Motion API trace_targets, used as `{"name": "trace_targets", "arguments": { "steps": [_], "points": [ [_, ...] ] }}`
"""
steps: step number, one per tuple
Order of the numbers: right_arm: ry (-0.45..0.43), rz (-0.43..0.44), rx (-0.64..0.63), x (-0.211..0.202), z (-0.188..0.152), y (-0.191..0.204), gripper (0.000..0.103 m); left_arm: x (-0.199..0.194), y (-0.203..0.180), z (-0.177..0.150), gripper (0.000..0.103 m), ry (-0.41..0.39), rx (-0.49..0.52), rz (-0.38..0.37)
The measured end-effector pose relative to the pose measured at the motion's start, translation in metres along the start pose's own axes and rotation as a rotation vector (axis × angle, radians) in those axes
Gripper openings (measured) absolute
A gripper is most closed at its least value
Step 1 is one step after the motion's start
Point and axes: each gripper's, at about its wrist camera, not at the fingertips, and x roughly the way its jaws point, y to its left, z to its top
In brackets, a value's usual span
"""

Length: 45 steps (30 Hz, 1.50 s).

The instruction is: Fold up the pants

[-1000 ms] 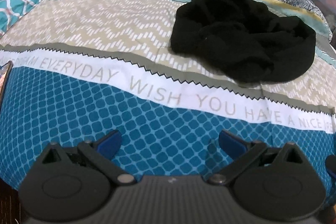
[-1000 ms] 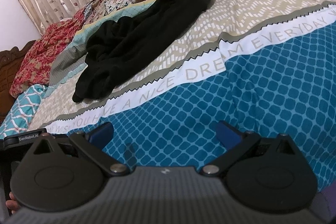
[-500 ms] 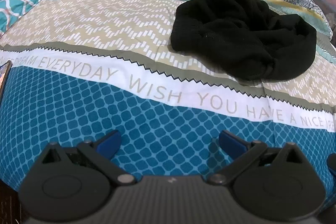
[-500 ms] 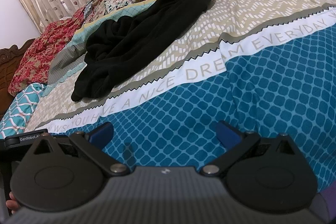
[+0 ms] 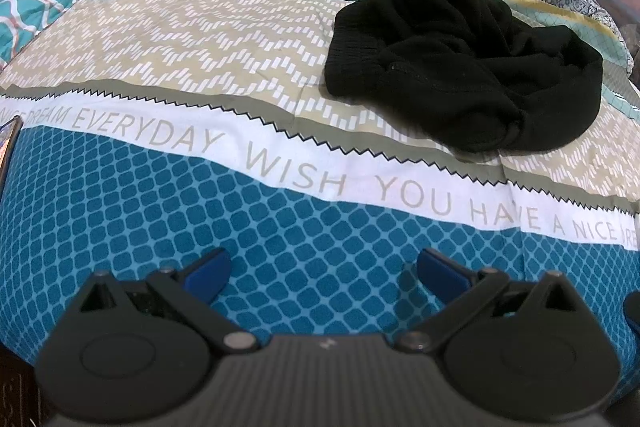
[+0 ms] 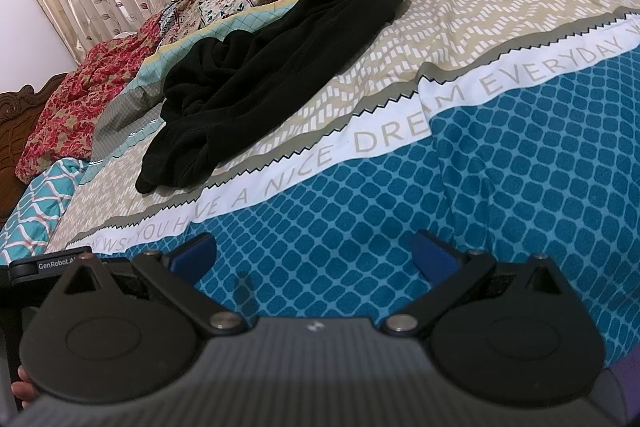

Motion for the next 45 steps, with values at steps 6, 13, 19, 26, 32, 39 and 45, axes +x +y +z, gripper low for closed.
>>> {"name": "trace_targets", "arguments": {
  "steps": [6,13,19,26,32,39,45],
  "points": [
    [0.000,-0.001,0.000,0.000,0.000,0.000,0.103,-0.008,0.014,0.008,0.103,-0.010,-0.081,-0.084],
    [-0.004,-0.001,0.010,0.001,0.000,-0.001,0.103,-0.009,0.036,0.053,0.103,-0.056,-0.232,-0.246],
    [-0.019,0.004,0.035,-0.006,0.006,-0.006,0.072,0.042,0.031,0.093,0.101,0.042,-0.398,-0.360],
    [-0.082,-0.007,0.050,-0.003,0.056,-0.018,0.056,0.080,0.016,0.102,0.010,0.088,-0.468,-0.344],
    [-0.191,-0.112,-0.020,0.039,0.149,-0.028,0.061,-0.003,0.055,0.069,0.009,-0.014,-0.427,-0.469],
    [-0.176,-0.170,-0.085,0.134,0.227,-0.015,0.073,-0.051,0.104,0.011,0.009,0.013,-0.481,-0.396],
    [-0.211,-0.161,-0.121,0.151,0.233,0.009,0.076,-0.042,0.100,0.002,0.009,0.068,-0.470,-0.368]
  ]
}}
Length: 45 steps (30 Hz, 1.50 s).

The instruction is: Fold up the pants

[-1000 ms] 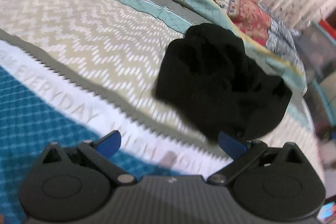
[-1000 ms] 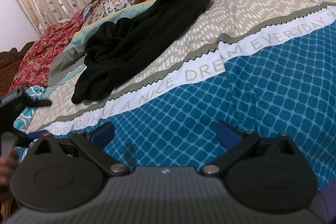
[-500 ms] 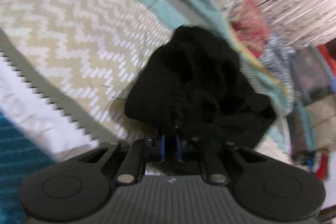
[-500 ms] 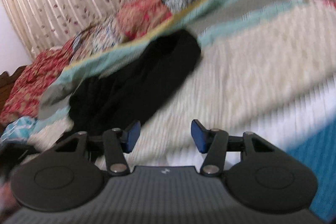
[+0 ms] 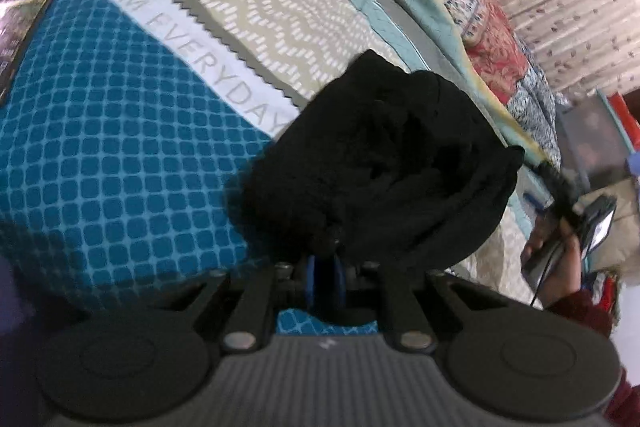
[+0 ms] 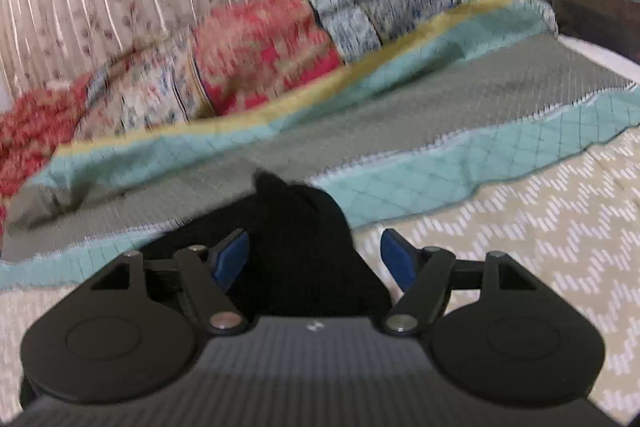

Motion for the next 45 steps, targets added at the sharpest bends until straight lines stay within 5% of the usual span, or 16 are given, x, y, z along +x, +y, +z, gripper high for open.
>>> {"name": "trace_targets", "arguments": {
  "steps": [2,5,6,7,8,14,19,22,25,28,30,35,36,38,41,45],
  "points": [
    [-0.043,0.041,-0.031,-0.006,0.003,0.010,0.087,0.000,-0.002,0.001,0.009,-0.004,0.018,0.004],
    [-0.009,-0.011,-0.226,0.004,0.006,0.034,0.086,0.002,-0.001,0.004,0.009,0.003,-0.002,0.001],
    [0.037,-0.034,-0.271,0.014,0.006,0.036,0.077,0.002,0.000,0.003,0.009,0.004,-0.009,0.001],
    [0.108,-0.057,-0.310,0.024,0.006,0.036,0.020,0.000,0.003,0.000,0.009,0.003,-0.014,0.000],
    [0.172,-0.072,-0.323,0.032,0.008,0.031,0.009,-0.001,0.003,-0.001,0.009,0.001,-0.017,-0.002],
    [-0.108,0.111,0.094,-0.076,0.063,-0.048,0.008,-0.001,-0.023,-0.004,0.009,-0.008,0.061,-0.044],
    [-0.343,0.090,0.142,-0.213,0.019,-0.098,0.009,0.008,-0.026,-0.008,0.009,0.021,0.072,-0.067],
    [-0.180,-0.076,0.070,-0.228,-0.026,-0.123,0.012,0.011,-0.019,-0.010,0.009,0.054,0.049,-0.044],
    [-0.019,-0.128,0.169,-0.228,-0.060,-0.158,0.013,0.008,-0.016,-0.015,0.012,0.088,0.072,-0.029],
    [-0.052,-0.179,0.205,-0.244,-0.071,-0.159,0.040,-0.014,-0.012,-0.018,0.016,0.069,0.114,-0.024],
    [-0.084,-0.189,0.192,-0.248,-0.064,-0.153,0.044,-0.034,-0.010,-0.013,0.025,0.026,0.135,-0.040],
    [-0.114,-0.079,0.028,-0.212,-0.025,-0.129,0.047,-0.049,-0.041,0.033,0.046,-0.107,0.282,0.048],
    [-0.079,-0.025,-0.024,-0.199,-0.015,-0.115,0.051,-0.040,-0.053,0.043,0.062,-0.123,0.332,0.042],
    [0.027,0.071,-0.154,-0.163,-0.004,-0.087,0.065,-0.012,-0.076,0.061,0.068,-0.159,0.439,0.050],
    [0.128,0.147,-0.383,-0.106,-0.007,-0.037,0.067,0.051,-0.103,0.084,0.068,-0.105,0.497,0.051],
    [0.289,0.224,-0.470,-0.038,-0.014,0.003,0.068,0.126,-0.127,0.088,0.080,0.005,0.521,0.053]
  ]
}}
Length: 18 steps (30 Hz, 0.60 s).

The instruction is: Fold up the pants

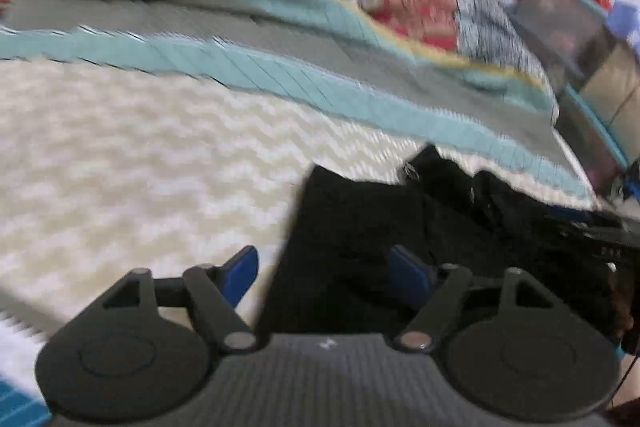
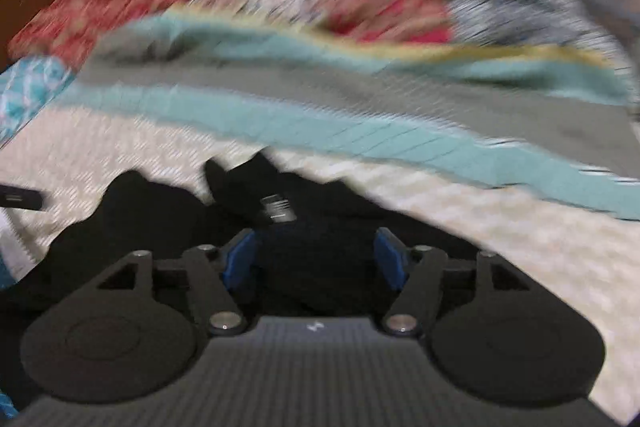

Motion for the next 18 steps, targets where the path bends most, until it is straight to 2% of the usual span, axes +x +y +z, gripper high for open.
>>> {"name": "trace_targets", "arguments": {
  "steps": [1,2,3,4,5,6,7,9,11,13,15,18],
  "points": [
    [0.017,0.004,-0.017,0.015,0.005,0.001,0.071,0.011,-0.003,-0.003,0.081,0.014,0.003,-0.001],
    [0.027,-0.006,-0.034,0.025,0.007,0.005,0.075,0.024,-0.007,-0.005,0.076,0.037,0.001,-0.005],
    [0.041,-0.016,-0.045,0.033,0.008,0.011,0.075,0.035,-0.011,-0.007,0.058,0.063,-0.006,0.004],
    [0.073,-0.022,-0.048,0.048,0.009,0.010,0.073,0.043,-0.014,-0.008,0.047,0.073,-0.006,0.034],
    [0.111,-0.032,-0.043,0.059,0.007,0.010,0.056,0.045,-0.018,-0.009,0.023,0.056,0.006,0.086],
    [0.139,-0.055,-0.044,0.068,0.005,0.007,0.039,0.043,-0.019,-0.009,0.007,0.046,0.013,0.082],
    [0.139,-0.097,-0.056,0.071,0.006,0.005,0.030,0.038,-0.017,-0.007,0.006,0.041,-0.001,0.048],
    [0.079,-0.105,0.003,0.056,0.015,-0.009,0.025,0.014,-0.012,-0.002,0.005,-0.034,-0.004,0.069],
    [-0.055,-0.152,0.108,0.023,0.029,-0.036,0.023,-0.016,0.001,0.006,0.005,-0.121,-0.007,0.095],
    [-0.204,-0.197,0.293,-0.028,0.040,-0.083,0.023,-0.049,0.022,0.013,0.005,-0.198,-0.070,0.094],
    [-0.329,-0.262,0.424,-0.081,0.038,-0.126,0.023,-0.087,0.049,0.012,0.005,-0.290,-0.134,0.113],
    [-0.428,-0.434,0.507,-0.152,0.011,-0.174,0.024,-0.128,0.087,-0.006,0.004,-0.364,-0.240,0.113]
  ]
}}
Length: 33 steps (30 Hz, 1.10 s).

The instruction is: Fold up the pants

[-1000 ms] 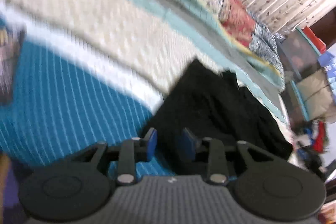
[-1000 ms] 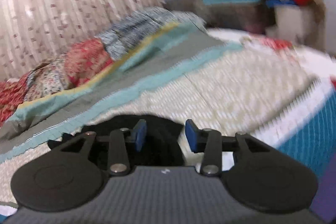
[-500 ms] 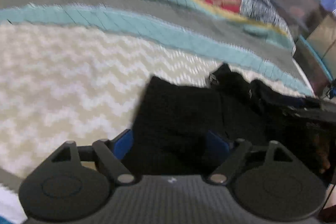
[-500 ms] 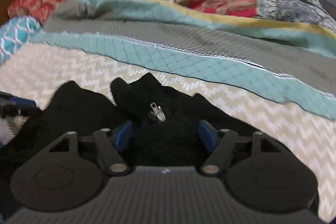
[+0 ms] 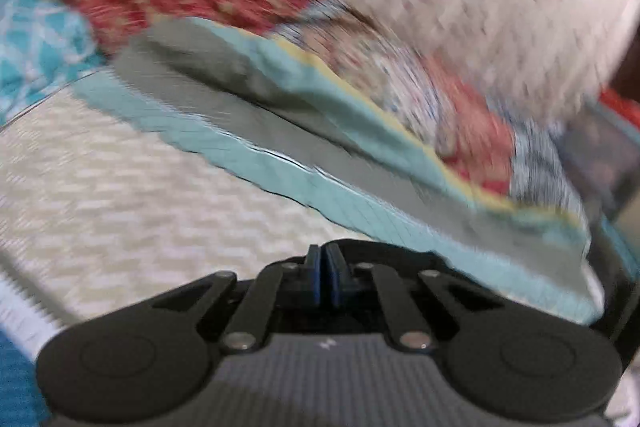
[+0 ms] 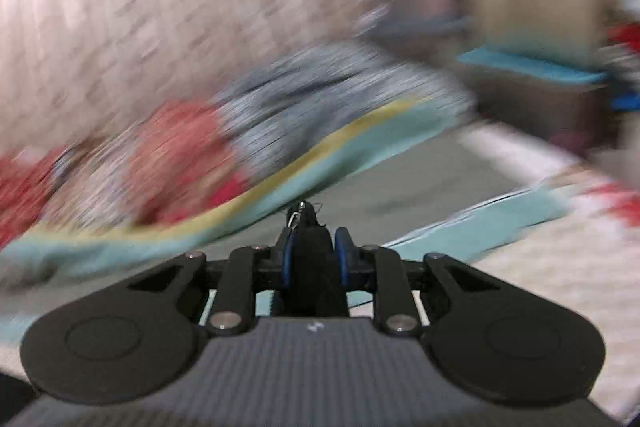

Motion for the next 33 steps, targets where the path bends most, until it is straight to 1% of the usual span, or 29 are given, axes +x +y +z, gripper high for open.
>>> {"name": "trace_targets", "arguments": {
  "steps": [2,4,6,7,8,9,10,11,12,14,15,16,17,19,20,21,22,23,24,25,27,28,29,30,31,32,33],
  "points": [
    [-0.033,-0.090,0.025,-0.024,0.003,-0.042,0.024,-0.025,0.029,-0.013,0.004,-0.025,-0.067,0.032],
    [-0.047,-0.177,0.074,-0.051,-0.002,-0.083,0.024,-0.038,0.052,-0.025,0.004,-0.026,-0.131,0.061],
    [-0.023,-0.238,0.144,-0.063,-0.018,-0.114,0.028,-0.045,0.075,-0.045,0.004,0.018,-0.198,0.098],
    [0.011,-0.262,0.178,-0.068,-0.030,-0.127,0.034,-0.046,0.085,-0.054,0.004,0.042,-0.225,0.113],
    [0.061,-0.299,0.183,-0.067,-0.039,-0.136,0.046,-0.045,0.092,-0.062,0.004,0.064,-0.248,0.123],
    [0.127,-0.363,0.162,-0.063,-0.051,-0.144,0.055,-0.043,0.096,-0.067,0.004,0.077,-0.264,0.124],
    [0.163,-0.451,0.147,-0.060,-0.061,-0.149,0.067,-0.045,0.097,-0.070,0.004,0.081,-0.274,0.122],
    [0.150,-0.523,0.156,-0.062,-0.069,-0.152,0.067,-0.047,0.097,-0.072,0.004,0.077,-0.271,0.119],
    [0.111,-0.542,0.188,-0.066,-0.072,-0.152,0.067,-0.049,0.093,-0.071,0.004,0.072,-0.261,0.118],
    [0.002,-0.522,0.268,-0.078,-0.073,-0.142,0.066,-0.051,0.084,-0.068,0.004,0.058,-0.230,0.111],
    [-0.038,-0.509,0.257,-0.079,-0.072,-0.128,0.065,-0.050,0.080,-0.065,0.004,0.053,-0.219,0.106],
    [-0.069,-0.456,0.192,-0.076,-0.066,-0.104,0.065,-0.051,0.076,-0.064,0.004,0.047,-0.206,0.101],
    [-0.068,-0.387,0.121,-0.072,-0.063,-0.085,0.065,-0.052,0.072,-0.062,0.004,0.040,-0.193,0.096],
    [0.014,-0.169,-0.082,-0.048,-0.055,-0.016,0.066,-0.053,0.065,-0.061,0.004,0.029,-0.179,0.089],
    [0.069,-0.049,-0.185,-0.033,-0.056,0.023,0.073,-0.053,0.063,-0.061,0.004,0.026,-0.176,0.085],
    [0.131,0.075,-0.271,-0.017,-0.060,0.061,0.077,-0.053,0.062,-0.061,0.004,0.024,-0.176,0.082],
    [0.184,0.179,-0.329,-0.002,-0.066,0.092,0.083,-0.053,0.061,-0.061,0.004,0.024,-0.179,0.082],
    [0.240,0.266,-0.384,0.017,-0.076,0.122,0.086,-0.052,0.061,-0.061,0.004,0.026,-0.184,0.082],
    [0.302,0.324,-0.450,0.040,-0.092,0.157,0.086,-0.051,0.062,-0.062,0.004,0.029,-0.190,0.083],
    [0.345,0.341,-0.500,0.058,-0.104,0.180,0.086,-0.051,0.062,-0.062,0.004,0.032,-0.194,0.085],
    [0.461,0.328,-0.597,0.103,-0.137,0.221,0.086,-0.049,0.063,-0.062,0.004,0.040,-0.199,0.089],
    [0.524,0.306,-0.638,0.125,-0.154,0.234,0.083,-0.048,0.063,-0.062,0.004,0.041,-0.199,0.089],
    [0.571,0.278,-0.674,0.142,-0.171,0.244,0.064,-0.048,0.062,-0.061,0.004,0.041,-0.198,0.088],
    [0.597,0.269,-0.691,0.143,-0.183,0.250,0.046,-0.048,0.062,-0.060,0.004,0.040,-0.196,0.085],
    [0.598,0.300,-0.669,0.146,-0.185,0.254,0.013,-0.047,0.061,-0.060,0.004,0.039,-0.192,0.082],
    [0.566,0.294,-0.651,0.140,-0.182,0.251,0.012,-0.046,0.061,-0.058,0.004,0.036,-0.188,0.079],
    [0.508,0.290,-0.643,0.131,-0.172,0.251,0.011,-0.044,0.061,-0.057,0.004,0.034,-0.185,0.078]
  ]
}}
